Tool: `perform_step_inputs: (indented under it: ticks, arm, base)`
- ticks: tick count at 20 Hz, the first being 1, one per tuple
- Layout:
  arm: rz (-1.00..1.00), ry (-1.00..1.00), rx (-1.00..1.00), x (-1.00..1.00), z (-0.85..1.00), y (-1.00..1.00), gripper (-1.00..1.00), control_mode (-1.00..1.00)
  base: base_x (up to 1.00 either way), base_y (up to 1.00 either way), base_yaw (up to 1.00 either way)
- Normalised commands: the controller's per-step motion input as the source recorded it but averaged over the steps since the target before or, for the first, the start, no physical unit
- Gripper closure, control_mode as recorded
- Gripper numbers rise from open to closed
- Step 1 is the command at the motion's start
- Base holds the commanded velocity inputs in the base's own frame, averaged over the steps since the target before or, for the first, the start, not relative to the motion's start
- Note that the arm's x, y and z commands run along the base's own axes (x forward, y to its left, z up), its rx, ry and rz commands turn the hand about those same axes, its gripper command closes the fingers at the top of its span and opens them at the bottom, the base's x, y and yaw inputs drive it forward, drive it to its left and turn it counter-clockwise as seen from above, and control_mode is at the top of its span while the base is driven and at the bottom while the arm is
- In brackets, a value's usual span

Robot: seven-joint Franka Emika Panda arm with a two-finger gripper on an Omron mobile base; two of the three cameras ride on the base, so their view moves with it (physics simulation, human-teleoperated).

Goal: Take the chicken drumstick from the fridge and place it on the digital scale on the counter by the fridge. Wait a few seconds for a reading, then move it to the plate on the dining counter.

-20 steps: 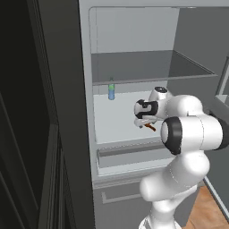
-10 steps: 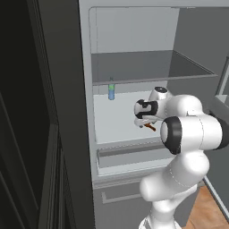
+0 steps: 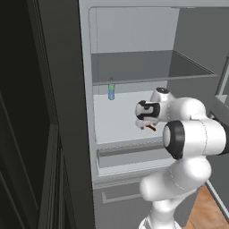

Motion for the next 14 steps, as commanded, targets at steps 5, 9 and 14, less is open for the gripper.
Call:
perform_step_inputs:
  ticks: [5,9,14]
  arm:
    - [-0.01,-0.02,0.00,-0.07,0.00,0.14,-1.00,-1.00]
    - [-0.08,0.00,0.00,0.24,0.00,0.21,-1.00,-1.00]
    - [-0.11,0.00,0.00,0.10,0.00,0.05,-1.00,-1.00]
  base:
    - [0.00,0.00,0.00]
    - [0.00,0.00,0.00]
    - [0.00,0.00,0.00]
